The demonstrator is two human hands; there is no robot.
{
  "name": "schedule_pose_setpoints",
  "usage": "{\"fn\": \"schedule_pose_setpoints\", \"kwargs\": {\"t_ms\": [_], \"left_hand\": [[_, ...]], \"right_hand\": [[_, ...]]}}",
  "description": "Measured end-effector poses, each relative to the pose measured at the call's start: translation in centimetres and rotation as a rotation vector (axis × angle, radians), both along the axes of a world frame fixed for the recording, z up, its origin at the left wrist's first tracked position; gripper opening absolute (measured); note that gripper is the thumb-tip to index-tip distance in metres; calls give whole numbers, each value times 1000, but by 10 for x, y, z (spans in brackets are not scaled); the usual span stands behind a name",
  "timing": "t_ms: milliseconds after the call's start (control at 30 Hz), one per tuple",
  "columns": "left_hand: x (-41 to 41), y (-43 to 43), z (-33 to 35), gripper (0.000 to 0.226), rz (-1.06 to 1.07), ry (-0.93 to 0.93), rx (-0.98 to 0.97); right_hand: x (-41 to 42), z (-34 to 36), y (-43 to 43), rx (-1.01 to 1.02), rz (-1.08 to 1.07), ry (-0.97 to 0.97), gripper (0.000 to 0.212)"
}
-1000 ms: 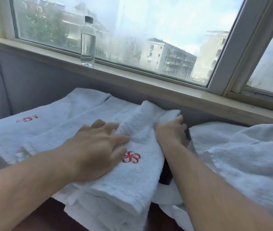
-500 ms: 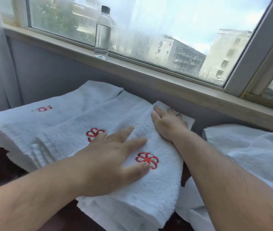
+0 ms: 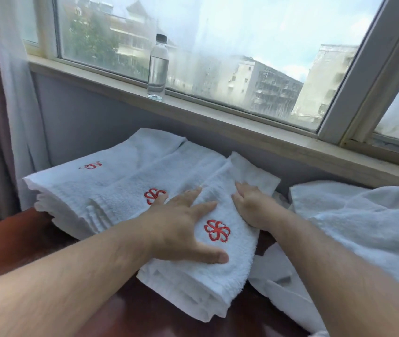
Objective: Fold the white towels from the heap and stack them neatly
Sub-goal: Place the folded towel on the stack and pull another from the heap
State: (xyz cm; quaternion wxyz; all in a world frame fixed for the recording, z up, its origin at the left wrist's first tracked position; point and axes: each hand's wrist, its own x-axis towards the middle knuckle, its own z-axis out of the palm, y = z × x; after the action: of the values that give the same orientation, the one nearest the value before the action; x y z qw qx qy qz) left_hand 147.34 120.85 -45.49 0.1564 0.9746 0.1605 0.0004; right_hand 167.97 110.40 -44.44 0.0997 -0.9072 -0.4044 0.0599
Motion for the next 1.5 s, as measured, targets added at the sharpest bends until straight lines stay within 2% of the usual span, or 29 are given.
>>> {"fn": "schedule_pose_setpoints", "kwargs": {"t_ms": [133, 233, 367, 533, 700, 900, 1000, 1133, 1200, 1233, 1300, 1333, 1400, 1500], "left_hand": [[-5, -4, 20, 113, 10, 101, 23], [-15, -17, 29, 102, 17, 72, 101], [-34, -61, 15, 74, -116, -101, 268], [-46, -120, 1, 67, -205, -140, 143], [-44, -168, -4, 62, -246, -184, 88], [-10, -221, -16, 63, -293, -226, -39], [20, -256, -25, 70, -331, -291, -54], [73, -305, -23, 79, -440, -477, 140], [99, -324, -25, 85, -463, -460, 158], [110, -330, -30, 86, -453, -426, 182], [128, -333, -44, 83, -412, -388, 249], [134, -332, -49, 80, -393, -394, 268], [143, -327, -54, 78, -380, -419, 275], [148, -323, -55, 77, -365, -445, 285]], "right_hand": [[-25, 35, -59, -136, -112, -97, 33], [-51, 40, -105, 37, -152, -95, 24], [-96, 21, -152, 140, -135, -84, 37], [-119, 9, -213, 151, -66, -201, 35], [-125, 11, -283, 220, -105, -307, 26], [-115, 7, -348, 382, -315, -367, 19], [-98, -2, -380, 407, -548, -454, 38], [-59, -2, -427, 434, -891, -412, 58], [-38, -7, -448, 378, -1035, -350, 68], [-30, -11, -455, 384, -1075, -256, 72], [-18, -24, -460, 390, -1069, -38, 75], [-15, -34, -458, 355, -1041, 1, 75], [-12, -54, -449, 309, -1023, -71, 72], [-18, -72, -438, 511, -1021, -300, 55]]}}
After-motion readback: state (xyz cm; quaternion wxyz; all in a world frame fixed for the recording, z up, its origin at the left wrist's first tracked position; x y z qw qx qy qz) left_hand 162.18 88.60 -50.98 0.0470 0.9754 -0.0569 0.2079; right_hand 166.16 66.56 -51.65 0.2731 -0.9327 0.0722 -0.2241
